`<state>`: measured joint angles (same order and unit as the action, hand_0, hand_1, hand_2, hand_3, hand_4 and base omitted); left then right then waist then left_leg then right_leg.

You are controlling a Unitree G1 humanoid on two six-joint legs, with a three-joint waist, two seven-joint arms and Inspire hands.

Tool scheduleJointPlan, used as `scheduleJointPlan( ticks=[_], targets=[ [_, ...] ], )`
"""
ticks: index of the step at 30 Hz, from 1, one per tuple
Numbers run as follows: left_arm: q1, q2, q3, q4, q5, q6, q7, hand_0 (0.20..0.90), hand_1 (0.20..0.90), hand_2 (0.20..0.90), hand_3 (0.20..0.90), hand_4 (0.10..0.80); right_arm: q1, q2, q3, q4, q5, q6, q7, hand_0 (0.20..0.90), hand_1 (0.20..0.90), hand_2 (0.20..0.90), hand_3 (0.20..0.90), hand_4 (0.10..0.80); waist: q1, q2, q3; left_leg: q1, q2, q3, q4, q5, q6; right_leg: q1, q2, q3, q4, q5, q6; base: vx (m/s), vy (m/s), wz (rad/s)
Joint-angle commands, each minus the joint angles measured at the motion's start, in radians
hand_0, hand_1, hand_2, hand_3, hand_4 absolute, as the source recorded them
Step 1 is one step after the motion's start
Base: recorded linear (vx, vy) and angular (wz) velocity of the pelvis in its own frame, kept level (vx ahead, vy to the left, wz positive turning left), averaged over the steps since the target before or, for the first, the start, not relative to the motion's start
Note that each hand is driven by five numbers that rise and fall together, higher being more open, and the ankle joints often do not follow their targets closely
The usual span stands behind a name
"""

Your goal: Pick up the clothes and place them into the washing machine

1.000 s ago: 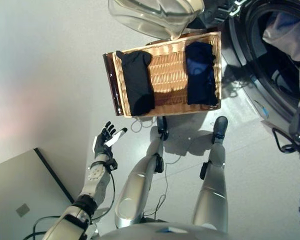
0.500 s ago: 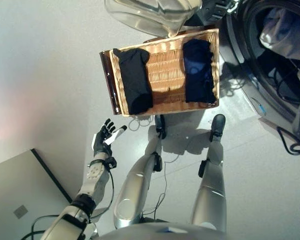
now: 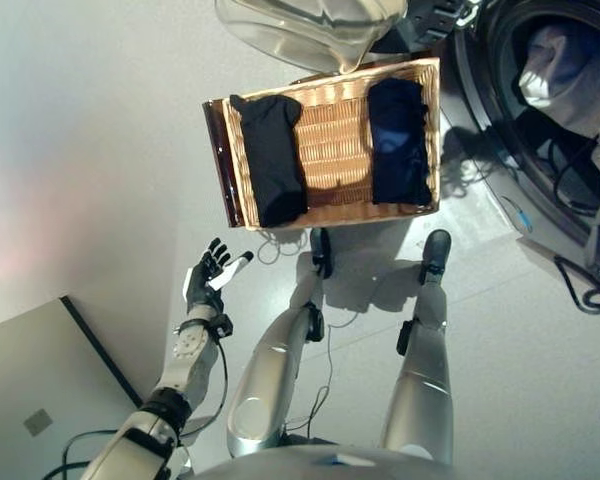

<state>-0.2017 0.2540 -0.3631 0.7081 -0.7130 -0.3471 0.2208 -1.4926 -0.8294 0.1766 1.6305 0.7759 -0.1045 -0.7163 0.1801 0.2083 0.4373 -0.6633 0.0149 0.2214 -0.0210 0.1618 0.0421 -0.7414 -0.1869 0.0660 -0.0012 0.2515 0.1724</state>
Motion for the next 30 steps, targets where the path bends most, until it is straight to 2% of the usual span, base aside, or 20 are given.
scheduleJointPlan(
  ticks=[1,6,7,8,11,13,15,16,18,22,30],
  targets=[
    [0.073,0.066,0.080,0.021,0.035,-0.033,0.037,0.900,0.900,0.900,0.900,0.800,-0.014,-0.203,0.217,-0.171,-0.267,-0.041,-0.055,0.900,0.900,0.900,0.900,0.800,0.010,0.013,-0.077,0.056,0.066,-0.023,-0.066,-0.001,-0.121,0.042,0.065,-0.025,0.105,-0.119,-0.034,0.000,0.000,0.00],
    [0.038,0.056,0.098,0.067,0.051,-0.038,0.061,0.900,0.900,0.900,0.900,0.800,0.031,-0.144,0.199,-0.201,-0.405,0.001,-0.154,0.900,0.900,0.900,0.900,0.800,0.012,-0.006,-0.081,0.056,0.069,-0.031,-0.066,0.006,-0.119,0.052,0.071,-0.028,0.096,-0.113,-0.038,-0.002,-0.002,0.00],
    [0.028,0.042,0.102,0.077,0.052,-0.037,0.071,0.900,0.900,0.900,0.900,0.800,0.063,-0.117,0.198,-0.189,-0.482,0.050,-0.196,0.900,0.900,0.900,0.900,0.800,0.014,-0.010,-0.083,0.063,0.067,-0.034,-0.066,0.000,-0.119,0.064,0.070,-0.032,0.094,-0.117,-0.039,-0.018,0.001,0.06],
    [0.028,0.042,0.102,0.077,0.052,-0.037,0.071,0.900,0.900,0.900,0.900,0.800,0.064,-0.116,0.196,-0.191,-0.483,0.052,-0.197,0.900,0.900,0.900,0.900,0.800,0.014,-0.011,-0.084,0.060,0.068,-0.034,-0.066,0.005,-0.119,0.062,0.071,-0.032,0.092,-0.112,-0.040,0.008,0.014,0.06],
    [0.012,0.027,0.109,0.077,0.067,-0.042,0.082,0.900,0.900,0.900,0.900,0.800,0.139,-0.078,0.190,-0.201,-0.637,0.132,-0.251,0.900,0.900,0.900,0.900,0.800,0.015,-0.016,-0.085,0.071,0.067,-0.039,-0.066,0.000,-0.118,0.084,0.071,-0.037,0.085,-0.113,-0.040,-0.001,0.005,0.01],
    [0.010,0.027,0.112,0.078,0.072,-0.043,0.085,0.900,0.900,0.900,0.900,0.800,0.154,-0.075,0.181,-0.205,-0.656,0.143,-0.251,0.900,0.900,0.900,0.900,0.800,0.017,-0.018,-0.088,0.069,0.067,-0.039,-0.066,0.003,-0.117,0.084,0.071,-0.038,0.080,-0.108,-0.040,0.000,0.000,0.00],
    [0.007,0.019,0.121,0.086,0.084,-0.044,0.087,0.900,0.900,0.900,0.900,0.800,0.207,-0.067,0.180,-0.228,-0.744,0.185,-0.282,0.900,0.900,0.900,0.900,0.800,0.016,-0.022,-0.089,0.071,0.066,-0.040,-0.066,0.004,-0.118,0.092,0.072,-0.041,0.075,-0.105,-0.040,0.000,0.000,0.00],
    [0.003,0.012,0.130,0.085,0.099,-0.049,0.093,0.900,0.900,0.900,0.900,0.800,0.264,-0.060,0.190,-0.264,-0.852,0.234,-0.303,0.900,0.900,0.900,0.900,0.800,0.016,-0.027,-0.089,0.077,0.063,-0.043,-0.066,0.000,-0.117,0.101,0.072,-0.043,0.075,-0.108,-0.040,-0.011,0.000,-0.04],
    [-0.001,0.007,0.143,0.101,0.117,-0.051,0.101,0.900,0.900,0.900,0.900,0.800,0.314,-0.050,0.180,-0.289,-0.914,0.263,-0.311,0.900,0.900,0.900,0.900,0.800,0.014,-0.035,-0.093,0.078,0.065,-0.047,-0.066,0.001,-0.118,0.110,0.072,-0.046,0.072,-0.108,-0.040,0.005,0.002,-0.02],
    [-0.006,0.002,0.154,0.127,0.128,-0.055,0.104,0.900,0.900,0.900,0.900,0.800,0.365,-0.028,0.168,-0.318,-0.973,0.288,-0.322,0.900,0.900,0.900,0.900,0.800,0.014,-0.045,-0.097,0.078,0.066,-0.050,-0.066,0.004,-0.117,0.110,0.073,-0.044,0.070,-0.104,-0.042,0.000,0.000,0.00],
    [-0.011,-0.004,0.170,0.143,0.143,-0.055,0.117,0.900,0.900,0.900,0.900,0.800,0.447,0.070,0.159,-0.346,-1.035,0.293,-0.310,0.900,0.900,0.900,0.900,0.800,0.014,-0.063,-0.102,0.088,0.071,-0.056,-0.066,0.002,-0.114,0.124,0.074,-0.049,0.064,-0.104,-0.045,-0.001,-0.001,0.00]
  ],
)
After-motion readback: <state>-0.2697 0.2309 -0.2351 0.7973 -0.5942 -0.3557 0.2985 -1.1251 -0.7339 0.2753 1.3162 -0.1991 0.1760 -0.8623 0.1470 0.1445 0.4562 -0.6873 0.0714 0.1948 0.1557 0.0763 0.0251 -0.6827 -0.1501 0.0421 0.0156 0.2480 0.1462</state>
